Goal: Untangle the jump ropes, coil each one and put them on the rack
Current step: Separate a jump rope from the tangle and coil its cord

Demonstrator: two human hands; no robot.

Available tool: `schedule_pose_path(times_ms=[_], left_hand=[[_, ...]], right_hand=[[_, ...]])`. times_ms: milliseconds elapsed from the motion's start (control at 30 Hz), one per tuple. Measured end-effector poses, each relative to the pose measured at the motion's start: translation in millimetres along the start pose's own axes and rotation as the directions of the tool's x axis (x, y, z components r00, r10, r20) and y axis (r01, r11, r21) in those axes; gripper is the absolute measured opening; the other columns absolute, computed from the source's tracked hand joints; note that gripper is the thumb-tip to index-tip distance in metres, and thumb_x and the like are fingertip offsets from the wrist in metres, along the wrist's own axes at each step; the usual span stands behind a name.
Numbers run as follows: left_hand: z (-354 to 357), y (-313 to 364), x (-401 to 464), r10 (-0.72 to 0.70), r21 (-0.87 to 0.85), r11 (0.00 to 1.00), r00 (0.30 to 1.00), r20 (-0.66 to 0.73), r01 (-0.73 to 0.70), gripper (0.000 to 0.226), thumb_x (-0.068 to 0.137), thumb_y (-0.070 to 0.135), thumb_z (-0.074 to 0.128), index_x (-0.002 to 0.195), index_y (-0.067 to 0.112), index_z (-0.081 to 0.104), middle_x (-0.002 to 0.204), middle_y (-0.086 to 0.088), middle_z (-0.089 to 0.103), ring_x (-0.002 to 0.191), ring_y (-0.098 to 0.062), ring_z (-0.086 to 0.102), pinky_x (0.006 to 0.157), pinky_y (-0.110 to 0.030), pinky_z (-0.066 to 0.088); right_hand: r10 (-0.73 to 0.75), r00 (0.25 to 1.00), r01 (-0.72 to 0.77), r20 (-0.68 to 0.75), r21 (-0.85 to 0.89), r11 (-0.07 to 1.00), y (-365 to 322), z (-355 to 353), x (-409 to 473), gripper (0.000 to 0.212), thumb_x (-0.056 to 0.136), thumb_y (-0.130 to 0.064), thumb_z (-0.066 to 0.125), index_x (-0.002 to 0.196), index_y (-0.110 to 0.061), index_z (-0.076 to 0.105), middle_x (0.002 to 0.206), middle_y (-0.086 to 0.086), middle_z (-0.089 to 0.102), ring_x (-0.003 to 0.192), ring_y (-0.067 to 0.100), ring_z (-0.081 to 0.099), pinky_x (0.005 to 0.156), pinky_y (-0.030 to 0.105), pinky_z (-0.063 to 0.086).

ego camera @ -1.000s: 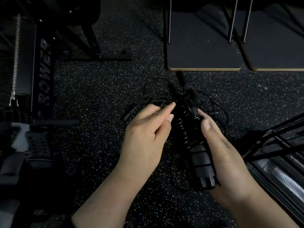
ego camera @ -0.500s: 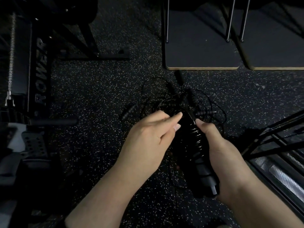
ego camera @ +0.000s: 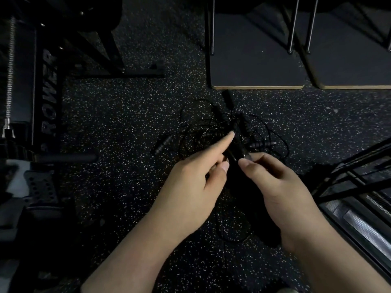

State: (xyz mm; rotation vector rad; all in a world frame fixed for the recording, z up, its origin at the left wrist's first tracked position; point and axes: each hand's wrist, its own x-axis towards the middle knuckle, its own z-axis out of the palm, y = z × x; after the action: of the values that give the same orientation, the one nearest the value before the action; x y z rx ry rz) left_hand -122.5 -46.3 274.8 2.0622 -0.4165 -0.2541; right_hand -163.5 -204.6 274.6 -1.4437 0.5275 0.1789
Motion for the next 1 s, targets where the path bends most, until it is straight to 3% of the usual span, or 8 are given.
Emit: schedule_pose_path(times_ms=[133, 300, 400, 500, 667, 800, 900, 1000], left_hand=[[3.0, -0.8, 2.6, -0.059, 0.017, 0.998, 0.998, -0.008, 0.060, 0.036, 0.104, 0.029, 0.055, 0.136, 0.042, 0.062, 0.105, 0.032, 0.064, 0.101, 0.022, 0.057, 0.081, 0.002, 0.040], [2.4, -4.4, 4.8, -0.107, -0.067, 0.993, 0.991, -0.079, 0.102, 0.017, 0.097, 0.028, 0.066, 0.108, 0.041, 0.072, 0.088, 0.015, 0.074, 0.086, 0.001, 0.069, 0.073, -0.015, 0.052], [0.7, -4.0, 5.6, -0.095, -0.036, 0.995, 0.992, -0.077, 0.093, 0.009, 0.099, 0.031, 0.063, 0.099, 0.039, 0.068, 0.084, 0.013, 0.070, 0.078, -0.005, 0.066, 0.067, -0.026, 0.052], [0.6, -6.4, 6.5, -0.108, 0.111, 0.988, 0.994, -0.003, 0.108, 0.008, 0.103, 0.036, 0.054, 0.098, 0.042, 0.056, 0.083, 0.018, 0.060, 0.075, 0.005, 0.057, 0.058, -0.018, 0.043], [5.9, -10.0, 3.5, -0.066, 0.225, 0.973, 0.997, 0.036, 0.057, 0.005, 0.105, 0.039, 0.040, 0.104, 0.044, 0.043, 0.113, 0.023, 0.047, 0.101, 0.012, 0.045, 0.073, -0.008, 0.043], [5.3, -13.8, 4.6, 0.065, 0.278, 0.959, 0.998, -0.009, -0.060, 0.005, 0.102, 0.031, 0.045, 0.103, 0.035, 0.047, 0.143, 0.020, 0.026, 0.124, 0.007, 0.036, 0.085, 0.001, 0.038], [1.6, -14.6, 3.6, 0.126, 0.315, 0.938, 0.989, 0.071, -0.142, 0.006, 0.100, 0.034, 0.039, 0.101, 0.036, 0.044, 0.137, 0.026, 0.030, 0.122, 0.010, 0.032, 0.097, -0.017, 0.039], [0.8, -17.1, 0.4, 0.196, 0.323, 0.919, 0.974, 0.118, -0.224, 0.007, 0.101, 0.030, 0.038, 0.100, 0.035, 0.042, 0.120, 0.025, 0.040, 0.117, 0.006, 0.034, 0.095, -0.020, 0.037]], right_hand=[[-0.133, 0.991, 0.130, 0.005, -0.273, 0.953, 5.6, 0.6, 2.0, 0.013, 0.087, -0.051, 0.068, 0.096, -0.042, 0.068, 0.074, 0.004, 0.074, 0.059, 0.023, 0.063, 0.054, 0.039, 0.047], [-0.121, 0.980, 0.182, 0.161, -0.455, 0.872, 9.8, -6.4, 2.4, 0.047, 0.081, -0.067, 0.058, 0.122, -0.044, 0.054, 0.085, -0.033, 0.071, 0.071, -0.009, 0.067, 0.057, 0.010, 0.047], [-0.092, 0.969, 0.193, 0.229, -0.472, 0.860, 9.5, -9.1, 4.1, 0.044, 0.088, -0.050, 0.068, 0.128, -0.043, 0.049, 0.067, -0.032, 0.065, 0.055, -0.009, 0.060, 0.049, 0.008, 0.042], [-0.095, 0.962, 0.221, 0.256, -0.527, 0.820, 11.4, -11.3, 5.5, 0.043, 0.088, -0.049, 0.071, 0.124, -0.050, 0.048, 0.070, -0.033, 0.064, 0.056, -0.010, 0.059, 0.048, 0.009, 0.041], [-0.136, 0.960, 0.253, 0.245, -0.547, 0.798, 12.8, -12.4, 7.6, 0.035, 0.086, -0.050, 0.073, 0.112, -0.056, 0.051, 0.081, -0.034, 0.065, 0.061, -0.011, 0.060, 0.048, 0.008, 0.042], [-0.203, 0.959, 0.282, 0.199, -0.570, 0.772, 12.9, -12.6, 6.9, 0.036, 0.084, -0.054, 0.072, 0.114, -0.056, 0.052, 0.088, -0.017, 0.067, 0.067, -0.012, 0.061, 0.051, 0.008, 0.042], [-0.166, 0.964, 0.261, 0.206, -0.628, 0.733, 11.5, -10.9, 6.6, 0.036, 0.085, -0.054, 0.073, 0.105, -0.065, 0.045, 0.096, -0.019, 0.066, 0.074, -0.010, 0.062, 0.055, 0.012, 0.046], [-0.123, 0.964, 0.256, 0.235, -0.700, 0.667, 9.3, -10.1, 6.2, 0.048, 0.087, -0.049, 0.074, 0.119, -0.063, 0.042, 0.106, -0.029, 0.058, 0.084, -0.008, 0.061, 0.065, 0.012, 0.047]])
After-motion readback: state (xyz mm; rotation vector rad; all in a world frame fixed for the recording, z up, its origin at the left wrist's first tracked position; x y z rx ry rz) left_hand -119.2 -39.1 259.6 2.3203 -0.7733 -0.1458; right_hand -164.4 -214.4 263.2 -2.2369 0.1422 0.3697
